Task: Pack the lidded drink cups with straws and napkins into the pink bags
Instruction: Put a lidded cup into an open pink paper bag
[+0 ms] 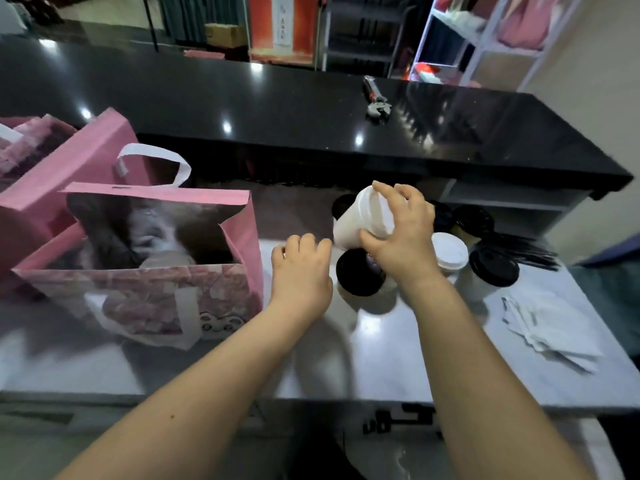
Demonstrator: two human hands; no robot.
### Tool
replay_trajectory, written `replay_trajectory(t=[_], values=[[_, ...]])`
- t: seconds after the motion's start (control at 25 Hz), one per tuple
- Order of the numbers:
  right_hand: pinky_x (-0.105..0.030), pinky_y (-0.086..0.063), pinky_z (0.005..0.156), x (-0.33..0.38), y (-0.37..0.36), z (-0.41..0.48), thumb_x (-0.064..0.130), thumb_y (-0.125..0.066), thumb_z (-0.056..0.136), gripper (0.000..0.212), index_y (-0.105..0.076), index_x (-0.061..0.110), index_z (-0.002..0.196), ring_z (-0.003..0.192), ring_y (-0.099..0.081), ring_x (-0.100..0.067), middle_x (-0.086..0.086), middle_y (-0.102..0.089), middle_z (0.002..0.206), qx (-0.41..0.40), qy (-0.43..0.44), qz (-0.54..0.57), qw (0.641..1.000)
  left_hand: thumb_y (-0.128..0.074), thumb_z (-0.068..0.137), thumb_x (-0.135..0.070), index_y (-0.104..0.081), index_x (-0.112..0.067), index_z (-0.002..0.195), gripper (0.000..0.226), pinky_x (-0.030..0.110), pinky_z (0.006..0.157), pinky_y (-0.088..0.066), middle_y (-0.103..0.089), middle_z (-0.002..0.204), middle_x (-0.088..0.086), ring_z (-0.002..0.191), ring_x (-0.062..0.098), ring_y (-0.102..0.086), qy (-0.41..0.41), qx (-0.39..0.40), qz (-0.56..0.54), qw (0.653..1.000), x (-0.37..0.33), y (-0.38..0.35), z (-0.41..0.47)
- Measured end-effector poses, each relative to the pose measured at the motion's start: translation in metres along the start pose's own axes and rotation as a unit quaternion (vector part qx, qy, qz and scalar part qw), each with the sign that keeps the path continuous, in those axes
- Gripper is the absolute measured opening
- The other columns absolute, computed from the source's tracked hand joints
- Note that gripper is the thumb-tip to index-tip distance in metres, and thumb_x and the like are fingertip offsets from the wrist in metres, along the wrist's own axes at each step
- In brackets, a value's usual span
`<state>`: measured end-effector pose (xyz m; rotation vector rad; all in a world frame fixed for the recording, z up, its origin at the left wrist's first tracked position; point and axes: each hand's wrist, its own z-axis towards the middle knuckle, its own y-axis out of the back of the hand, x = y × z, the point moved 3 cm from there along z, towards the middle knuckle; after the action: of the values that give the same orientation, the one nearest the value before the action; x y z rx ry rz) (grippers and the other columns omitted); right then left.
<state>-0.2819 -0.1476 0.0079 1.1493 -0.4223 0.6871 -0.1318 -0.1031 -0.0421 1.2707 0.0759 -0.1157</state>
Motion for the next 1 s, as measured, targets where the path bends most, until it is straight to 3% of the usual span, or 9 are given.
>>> replay_trajectory(t=[0.24,0.52,0.72,0.88,1.0], values=[[-0.04,-0.03,0.111,0.015,0.018,-0.057,0.023,-0.076,0.074,0.073,-0.045,0.034,0.138,0.131,-0.025,-0.021,0.0,-0.031,0.145,-0.075,-0.021,0.002,0.997,-0.06,0.08,-0.025,-0.053,-0.014,0.118,0.041,0.041,0.083,-0.035,-0.053,0.115,0.007,0.107,0.031,-0.046,-0.058,0.027,-0.032,0.997,0.009,0.02,-0.031],[-0.044,-0.027,0.112,0.003,0.015,-0.091,0.018,-0.075,0.076,0.072,-0.043,0.027,0.14,0.133,-0.023,-0.03,-0.005,-0.028,0.149,-0.029,-0.029,-0.04,0.998,-0.051,0.086,-0.022,-0.048,-0.016,0.121,0.036,0.04,0.084,-0.033,-0.049,0.117,0.005,0.111,0.029,-0.042,-0.054,0.062,0.017,0.996,0.007,0.013,-0.053],[-0.05,-0.026,0.112,-0.006,0.02,-0.103,0.019,-0.075,0.076,0.071,-0.045,0.027,0.139,0.134,-0.023,-0.032,-0.006,-0.029,0.148,-0.009,0.007,-0.047,0.999,-0.059,0.076,-0.018,-0.058,-0.013,0.111,0.036,0.041,0.079,-0.039,-0.057,0.106,0.006,0.1,0.031,-0.049,-0.067,0.005,0.026,0.997,0.002,0.016,-0.07],[-0.043,-0.022,0.111,0.012,0.028,-0.09,0.022,-0.076,0.073,0.069,-0.048,0.029,0.136,0.131,-0.023,-0.029,-0.005,-0.031,0.147,0.021,0.054,-0.083,0.995,-0.071,0.063,-0.017,-0.063,-0.013,0.097,0.035,0.039,0.072,-0.041,-0.06,0.092,0.006,0.087,0.031,-0.054,-0.073,-0.073,0.054,0.993,0.0,0.045,-0.055],[-0.04,-0.02,0.109,0.043,0.034,-0.074,0.022,-0.076,0.071,0.069,-0.049,0.03,0.135,0.129,-0.022,-0.026,-0.004,-0.032,0.146,0.033,0.108,-0.094,0.989,-0.07,0.066,-0.019,-0.062,-0.015,0.102,0.036,0.041,0.075,-0.041,-0.06,0.095,0.006,0.09,0.031,-0.054,-0.056,-0.126,0.055,0.989,0.015,0.083,-0.039]])
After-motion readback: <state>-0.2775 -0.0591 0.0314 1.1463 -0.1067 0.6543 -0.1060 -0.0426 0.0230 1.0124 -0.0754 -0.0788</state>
